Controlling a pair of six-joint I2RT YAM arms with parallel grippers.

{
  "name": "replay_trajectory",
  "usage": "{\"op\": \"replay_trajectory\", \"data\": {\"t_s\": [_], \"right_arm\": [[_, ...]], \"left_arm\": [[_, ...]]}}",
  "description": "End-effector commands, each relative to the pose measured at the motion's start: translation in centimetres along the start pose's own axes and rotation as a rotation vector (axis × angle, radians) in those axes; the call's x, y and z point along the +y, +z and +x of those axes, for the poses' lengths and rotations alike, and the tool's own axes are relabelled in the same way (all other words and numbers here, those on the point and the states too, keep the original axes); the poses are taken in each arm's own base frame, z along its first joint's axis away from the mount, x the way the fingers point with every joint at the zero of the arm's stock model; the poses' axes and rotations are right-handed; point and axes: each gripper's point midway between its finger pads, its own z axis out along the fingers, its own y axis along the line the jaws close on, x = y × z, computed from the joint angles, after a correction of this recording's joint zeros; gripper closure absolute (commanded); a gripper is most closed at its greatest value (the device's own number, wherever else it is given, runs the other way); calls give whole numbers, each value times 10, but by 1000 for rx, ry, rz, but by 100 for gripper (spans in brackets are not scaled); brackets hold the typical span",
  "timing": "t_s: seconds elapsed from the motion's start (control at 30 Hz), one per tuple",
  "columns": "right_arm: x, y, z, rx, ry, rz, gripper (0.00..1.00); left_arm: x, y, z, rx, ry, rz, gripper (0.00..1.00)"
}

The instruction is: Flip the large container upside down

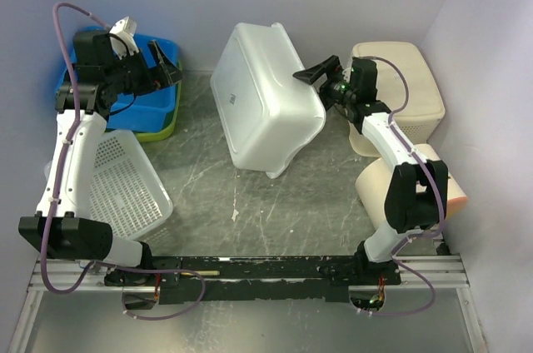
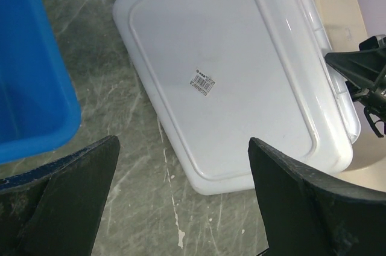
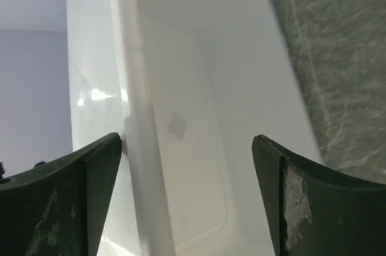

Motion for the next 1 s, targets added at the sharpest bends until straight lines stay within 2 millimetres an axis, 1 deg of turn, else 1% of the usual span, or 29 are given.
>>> {"op": "replay_trajectory", "data": {"t_s": [0.0, 0.1, 0.2, 0.37, 0.43, 0.5, 0.53, 0.57, 0.63, 0.7, 0.77, 0.8, 0.9, 0.97], "right_arm": [[-82, -11, 19, 21, -20, 292, 13], [-85, -20, 16, 1, -73, 334, 13], [-93, -32, 8, -40, -135, 409, 12], [-86, -44, -1, -63, -234, 451, 12], [-87, -52, -6, -84, -275, 490, 12], [-88, -62, -15, -129, -315, 532, 12], [-88, -66, -19, -145, -334, 548, 11], [-87, -71, -23, -162, -351, 565, 8], [-84, -78, -29, -186, -391, 581, 7], [-78, -83, -32, -199, -430, 576, 7], [-68, -84, -31, -184, -480, 540, 7], [-63, -84, -26, -166, -515, 510, 7], [-42, -83, -1, -97, -629, 394, 7], [-36, -86, 15, -92, -656, 376, 7]], "left_arm": [[-12, 0, -5, -21, 35, 68, 1], [-13, 1, -1, -12, 36, 71, 1], [-14, 5, 6, 8, 34, 83, 1], [-25, 16, 15, 35, 44, 119, 1], [-30, 21, 18, 48, 50, 135, 1], [-34, 30, 24, 68, 52, 145, 1], [-38, 35, 29, 82, 52, 153, 1], [-41, 39, 34, 95, 53, 155, 1], [-46, 52, 51, 130, 62, 155, 1], [-47, 66, 69, 171, 82, 134, 1], [-41, 79, 85, 206, 97, 94, 1], [-35, 85, 92, 223, 100, 68, 1], [-19, 98, 108, 240, 101, 26, 1], [-14, 111, 124, 278, 95, 46, 1]]}}
